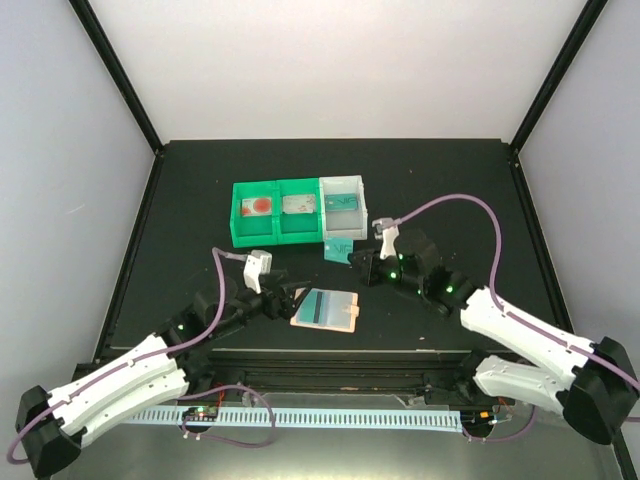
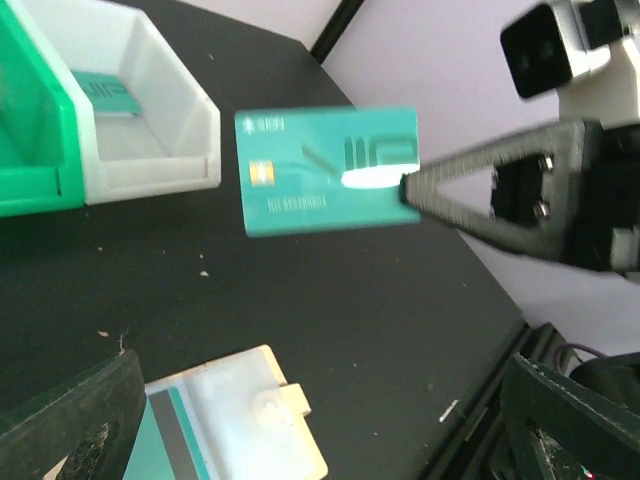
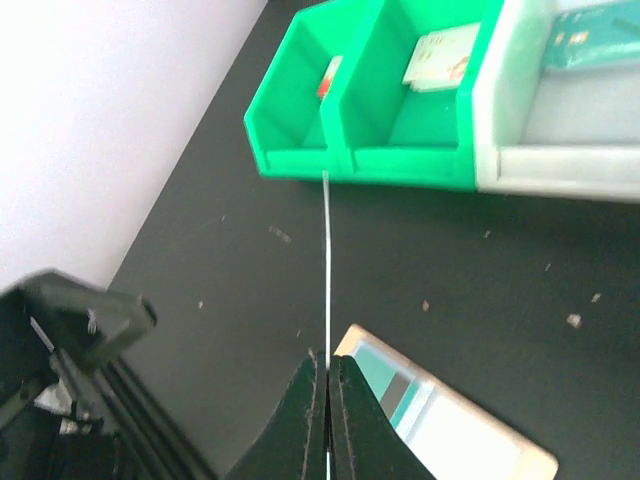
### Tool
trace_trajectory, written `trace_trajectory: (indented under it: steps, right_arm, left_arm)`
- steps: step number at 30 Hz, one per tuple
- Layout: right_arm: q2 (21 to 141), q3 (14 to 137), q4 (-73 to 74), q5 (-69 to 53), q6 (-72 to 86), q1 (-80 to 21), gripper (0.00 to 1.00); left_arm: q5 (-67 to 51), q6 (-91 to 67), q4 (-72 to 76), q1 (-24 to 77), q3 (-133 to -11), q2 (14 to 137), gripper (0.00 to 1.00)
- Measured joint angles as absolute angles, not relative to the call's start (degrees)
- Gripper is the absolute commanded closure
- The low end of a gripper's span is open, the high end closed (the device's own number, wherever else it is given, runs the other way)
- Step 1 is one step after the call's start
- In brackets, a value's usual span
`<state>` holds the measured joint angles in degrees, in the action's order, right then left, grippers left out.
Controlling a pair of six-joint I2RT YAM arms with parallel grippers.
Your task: Take the credit cards out of the card holder
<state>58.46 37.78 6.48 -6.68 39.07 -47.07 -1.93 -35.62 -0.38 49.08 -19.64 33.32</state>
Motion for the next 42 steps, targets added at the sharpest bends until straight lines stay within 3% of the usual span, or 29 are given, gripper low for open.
trace_trajectory:
  steps: [8,16,30,42]
  right_arm:
    - [71.5,47.6,6.3,-14.3,33.7,-34.0,0.99]
    - [88.2,57.6,6.6,-18.4,29.9,-25.7,0.99]
    - [110.2,77.6,10.8,-21.6,27.4,-23.9,0.99]
    - [116.7,82.1,14.5,-21.8,28.6,-23.9,0.99]
  left_arm:
    - [-10.0,-39.3,-0.4,42.1,-19.1,38.6,0.01]
    - [-10.7,-38.5,-2.3,40.9,-19.1,40.9,0.01]
    - [-7.4,-37.1,-6.4,40.5,-18.1,37.0,0.01]
    - [-5.1,-35.9,-7.8,40.5,-18.1,36.6,0.01]
